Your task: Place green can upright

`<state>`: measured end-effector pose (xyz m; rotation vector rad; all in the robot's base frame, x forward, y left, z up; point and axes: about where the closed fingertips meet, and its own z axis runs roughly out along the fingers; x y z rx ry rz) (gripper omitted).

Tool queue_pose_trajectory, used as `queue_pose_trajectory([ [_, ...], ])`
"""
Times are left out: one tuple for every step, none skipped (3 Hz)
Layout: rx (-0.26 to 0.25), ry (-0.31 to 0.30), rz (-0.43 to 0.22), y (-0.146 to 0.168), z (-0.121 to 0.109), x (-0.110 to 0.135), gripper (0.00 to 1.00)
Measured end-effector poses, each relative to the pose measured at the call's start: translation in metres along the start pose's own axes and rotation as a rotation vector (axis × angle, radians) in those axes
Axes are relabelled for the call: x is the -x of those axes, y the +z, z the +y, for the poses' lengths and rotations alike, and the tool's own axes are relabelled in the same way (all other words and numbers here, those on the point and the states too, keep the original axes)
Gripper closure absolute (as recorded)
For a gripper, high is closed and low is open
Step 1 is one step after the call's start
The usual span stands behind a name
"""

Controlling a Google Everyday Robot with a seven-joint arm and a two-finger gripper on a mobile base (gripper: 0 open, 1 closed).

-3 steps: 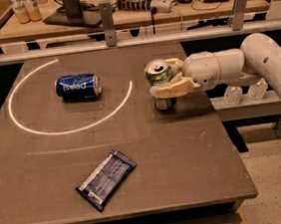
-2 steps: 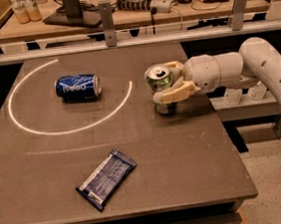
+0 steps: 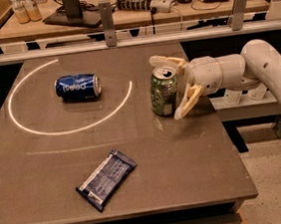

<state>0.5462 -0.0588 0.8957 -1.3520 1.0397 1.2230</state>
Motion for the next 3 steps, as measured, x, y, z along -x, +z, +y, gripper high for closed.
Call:
queue_pose_trajectory([
  [-0.093,-0.029,0.057,-0.032,0.003,0.014,0.00],
  [-0.293,-0.013,0.195,-0.080,0.013,0.031,0.00],
  [-0.349,-0.029,0.199,-0.088,0.008,0.041,0.00],
])
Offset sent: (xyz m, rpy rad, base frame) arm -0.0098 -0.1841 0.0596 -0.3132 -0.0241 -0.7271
